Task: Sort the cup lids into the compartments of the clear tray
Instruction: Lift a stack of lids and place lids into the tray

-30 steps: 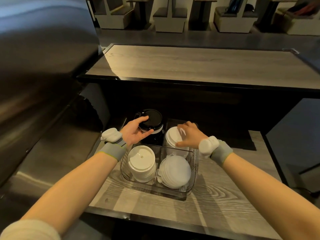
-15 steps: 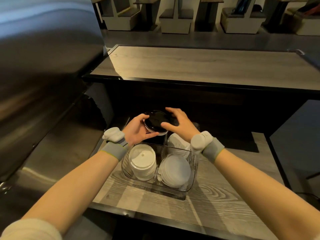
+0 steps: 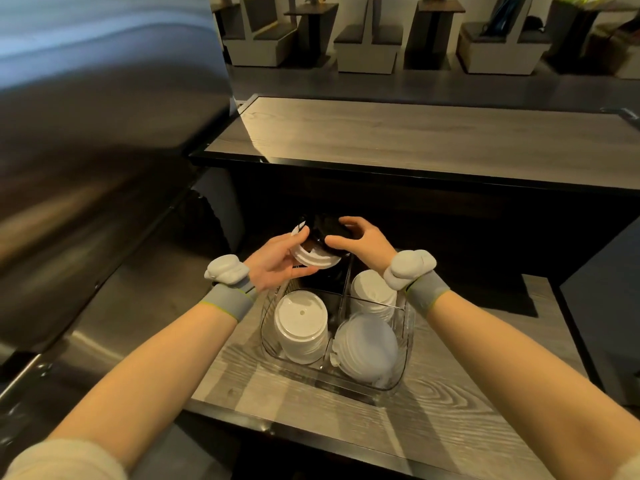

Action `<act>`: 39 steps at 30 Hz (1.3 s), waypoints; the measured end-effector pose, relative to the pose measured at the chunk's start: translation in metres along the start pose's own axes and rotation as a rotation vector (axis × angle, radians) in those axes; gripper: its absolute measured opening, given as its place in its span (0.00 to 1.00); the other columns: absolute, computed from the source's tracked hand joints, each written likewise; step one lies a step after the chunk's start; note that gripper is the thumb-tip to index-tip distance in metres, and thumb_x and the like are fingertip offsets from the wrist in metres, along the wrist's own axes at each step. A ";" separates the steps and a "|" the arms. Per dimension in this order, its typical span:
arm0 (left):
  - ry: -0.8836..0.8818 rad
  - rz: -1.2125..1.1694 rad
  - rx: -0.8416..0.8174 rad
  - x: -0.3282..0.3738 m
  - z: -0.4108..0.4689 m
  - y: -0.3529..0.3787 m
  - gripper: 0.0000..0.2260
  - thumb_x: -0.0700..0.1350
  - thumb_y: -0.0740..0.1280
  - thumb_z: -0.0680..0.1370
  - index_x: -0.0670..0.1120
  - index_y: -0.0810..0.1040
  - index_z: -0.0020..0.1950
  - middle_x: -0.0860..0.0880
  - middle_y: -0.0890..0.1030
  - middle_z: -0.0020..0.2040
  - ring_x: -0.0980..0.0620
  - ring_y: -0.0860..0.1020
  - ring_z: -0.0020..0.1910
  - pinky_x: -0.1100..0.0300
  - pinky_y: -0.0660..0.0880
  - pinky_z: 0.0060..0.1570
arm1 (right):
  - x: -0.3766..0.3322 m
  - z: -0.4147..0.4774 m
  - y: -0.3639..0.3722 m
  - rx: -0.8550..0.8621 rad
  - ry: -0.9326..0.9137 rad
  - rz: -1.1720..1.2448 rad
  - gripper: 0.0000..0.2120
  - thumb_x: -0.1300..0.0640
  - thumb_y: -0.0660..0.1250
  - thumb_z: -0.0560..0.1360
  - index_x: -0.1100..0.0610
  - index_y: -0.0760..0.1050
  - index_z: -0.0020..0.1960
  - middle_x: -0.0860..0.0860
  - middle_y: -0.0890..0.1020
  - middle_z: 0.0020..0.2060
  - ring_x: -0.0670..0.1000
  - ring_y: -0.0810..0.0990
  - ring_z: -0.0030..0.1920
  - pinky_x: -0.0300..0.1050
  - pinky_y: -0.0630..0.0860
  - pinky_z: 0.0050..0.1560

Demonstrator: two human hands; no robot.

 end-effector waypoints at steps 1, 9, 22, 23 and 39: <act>0.005 -0.027 0.024 0.002 0.000 -0.006 0.05 0.46 0.64 0.78 0.45 0.76 0.46 0.49 0.85 0.38 0.54 0.84 0.39 0.59 0.80 0.34 | 0.002 0.003 -0.002 0.048 0.012 0.052 0.27 0.52 0.70 0.72 0.56 0.67 0.68 0.55 0.73 0.64 0.47 0.72 0.57 0.29 0.70 0.45; 0.083 -0.148 0.338 0.016 -0.002 -0.075 0.08 0.39 0.61 0.79 0.45 0.71 0.40 0.46 0.78 0.46 0.53 0.77 0.43 0.63 0.76 0.33 | 0.023 0.021 0.025 -0.036 0.031 -0.462 0.35 0.50 0.71 0.69 0.54 0.60 0.71 0.57 0.67 0.66 0.56 0.63 0.69 0.49 0.65 0.67; -0.103 0.007 0.231 0.002 0.003 -0.064 0.07 0.43 0.60 0.80 0.44 0.74 0.43 0.48 0.79 0.37 0.54 0.76 0.36 0.64 0.73 0.33 | 0.002 0.010 0.032 -0.074 -0.157 -0.524 0.33 0.48 0.73 0.68 0.51 0.63 0.69 0.53 0.66 0.67 0.55 0.61 0.69 0.50 0.59 0.67; -0.118 0.027 0.211 0.002 0.002 -0.061 0.07 0.43 0.60 0.80 0.44 0.75 0.43 0.49 0.81 0.34 0.54 0.77 0.36 0.64 0.74 0.34 | -0.007 0.008 0.034 -0.092 -0.196 -0.464 0.34 0.48 0.73 0.68 0.50 0.62 0.69 0.52 0.66 0.68 0.54 0.61 0.69 0.51 0.59 0.67; -0.188 0.929 0.248 -0.020 -0.038 -0.056 0.18 0.57 0.60 0.78 0.43 0.74 0.43 0.47 0.75 0.29 0.53 0.69 0.22 0.66 0.63 0.22 | 0.012 -0.047 0.079 -0.403 -0.373 -0.821 0.41 0.44 0.72 0.66 0.56 0.59 0.72 0.55 0.69 0.64 0.55 0.65 0.65 0.49 0.60 0.66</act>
Point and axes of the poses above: each hand's wrist, its own z-axis towards the middle knuckle, its own y-axis out of the palm, x = y × z, the point moved 7 cm from there along z, towards the middle knuckle
